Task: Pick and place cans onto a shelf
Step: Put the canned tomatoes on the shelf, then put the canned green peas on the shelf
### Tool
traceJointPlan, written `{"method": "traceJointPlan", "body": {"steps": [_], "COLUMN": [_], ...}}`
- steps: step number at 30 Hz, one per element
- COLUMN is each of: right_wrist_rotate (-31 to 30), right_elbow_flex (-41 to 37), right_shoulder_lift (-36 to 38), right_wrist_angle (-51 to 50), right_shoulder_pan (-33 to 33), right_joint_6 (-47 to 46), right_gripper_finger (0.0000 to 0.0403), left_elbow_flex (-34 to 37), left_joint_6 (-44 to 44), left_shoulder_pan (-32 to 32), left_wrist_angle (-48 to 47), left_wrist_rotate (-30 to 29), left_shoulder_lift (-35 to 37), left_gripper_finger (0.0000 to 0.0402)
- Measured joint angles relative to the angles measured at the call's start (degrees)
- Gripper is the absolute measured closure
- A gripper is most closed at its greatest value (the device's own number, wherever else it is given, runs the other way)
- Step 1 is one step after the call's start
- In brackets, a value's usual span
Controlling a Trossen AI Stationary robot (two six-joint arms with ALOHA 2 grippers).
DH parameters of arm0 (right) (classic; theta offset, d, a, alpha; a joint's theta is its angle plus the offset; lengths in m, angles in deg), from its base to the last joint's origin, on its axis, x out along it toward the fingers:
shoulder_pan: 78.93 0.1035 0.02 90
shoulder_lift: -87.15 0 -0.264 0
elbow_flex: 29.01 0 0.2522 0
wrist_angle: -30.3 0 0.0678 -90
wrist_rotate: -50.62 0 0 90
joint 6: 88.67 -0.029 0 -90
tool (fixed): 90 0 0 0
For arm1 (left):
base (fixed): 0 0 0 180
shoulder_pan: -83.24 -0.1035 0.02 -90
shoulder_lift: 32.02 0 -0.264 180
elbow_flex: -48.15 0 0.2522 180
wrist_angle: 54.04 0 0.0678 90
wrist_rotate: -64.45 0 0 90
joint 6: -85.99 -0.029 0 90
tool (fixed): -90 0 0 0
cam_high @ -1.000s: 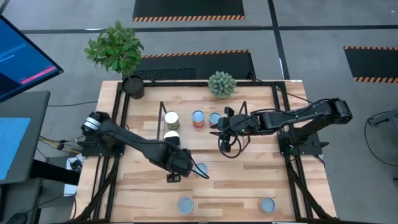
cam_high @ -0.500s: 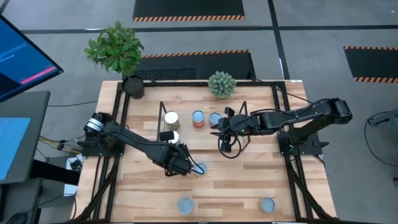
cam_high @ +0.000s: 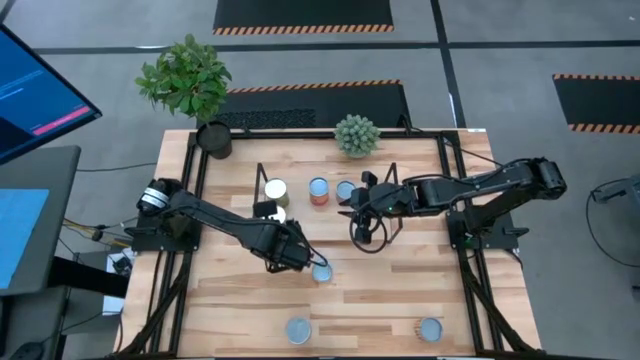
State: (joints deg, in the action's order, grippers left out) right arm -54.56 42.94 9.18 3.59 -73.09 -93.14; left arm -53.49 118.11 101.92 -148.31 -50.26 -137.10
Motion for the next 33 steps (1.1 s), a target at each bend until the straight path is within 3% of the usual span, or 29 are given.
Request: {"method": "traceJointPlan", "body": {"steps": [4,7,13,16,20,22,27,33], "right_wrist_rotate": [-0.04,-0.03,-0.04,-0.07,-0.11,-0.83,-5.98,-5.92], "right_elbow_flex": [0.00,0.00,0.00,0.00,0.00,0.00,0.00,0.00], "right_shoulder_lift": [0.00,0.00,0.00,0.00,0.00,0.00,0.00,-0.92], "right_wrist_angle": [0.00,-0.17,-0.26,-0.26,-0.32,-0.56,-4.52,-9.60], "right_shoulder_pan": [0.00,0.00,0.00,0.00,0.00,0.00,-0.02,0.21], "right_joint_6": [0.04,0.04,0.02,0.02,-0.43,-2.32,-6.79,-10.59], "right_gripper_finger": [0.0276,0.0276,0.0276,0.0276,0.0276,0.0276,0.0276,0.0276], "left_elbow_flex": [0.00,-0.71,-8.70,-9.40,-9.40,-9.40,-9.40,-9.39], "left_joint_6": [0.91,1.28,-2.46,-3.17,0.29,2.52,12.11,20.62], "left_shoulder_pan": [-0.03,0.15,2.12,3.25,5.46,6.81,10.07,12.76], "left_wrist_angle": [0.10,0.25,0.35,0.80,7.07,10.71,16.58,21.77], "left_wrist_rotate": [0.88,4.82,6.09,11.49,23.08,26.08,26.83,28.01], "left_shoulder_lift": [0.00,0.00,0.05,0.07,0.07,0.07,0.07,-2.37], "left_gripper_finger": [0.0368,0.0368,0.0368,0.0368,0.0368,0.0368,0.0368,0.0361]}}
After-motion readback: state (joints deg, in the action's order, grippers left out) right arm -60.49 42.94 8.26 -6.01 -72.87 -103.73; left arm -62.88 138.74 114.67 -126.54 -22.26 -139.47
